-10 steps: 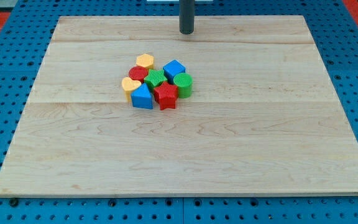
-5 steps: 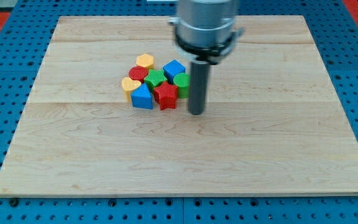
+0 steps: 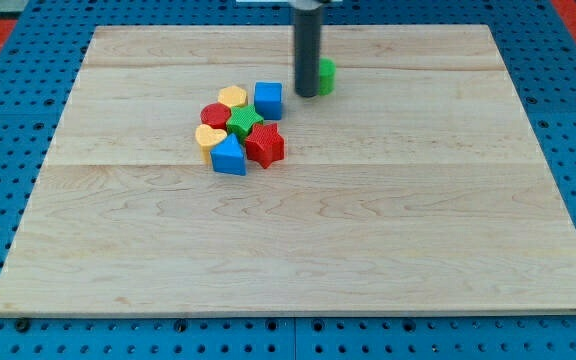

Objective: Point at the group of blocks

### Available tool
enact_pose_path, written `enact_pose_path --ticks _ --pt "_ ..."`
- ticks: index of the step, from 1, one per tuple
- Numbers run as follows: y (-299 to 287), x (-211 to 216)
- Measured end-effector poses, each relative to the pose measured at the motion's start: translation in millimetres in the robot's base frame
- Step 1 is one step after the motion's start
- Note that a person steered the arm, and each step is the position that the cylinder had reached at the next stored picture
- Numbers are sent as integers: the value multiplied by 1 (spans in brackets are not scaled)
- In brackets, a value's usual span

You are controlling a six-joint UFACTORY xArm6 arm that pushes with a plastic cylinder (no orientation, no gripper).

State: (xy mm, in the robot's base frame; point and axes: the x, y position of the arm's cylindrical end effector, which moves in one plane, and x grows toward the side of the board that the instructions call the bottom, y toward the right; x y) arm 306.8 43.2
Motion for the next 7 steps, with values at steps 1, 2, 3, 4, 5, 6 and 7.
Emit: enact_pose_path --ticks 1,2,3,4,5,6,7 --pt "51 -35" --pt "55 2" --pt "53 120" --pt "3 174" --pt "-78 186" --pt "-140 147" --pt "-176 117"
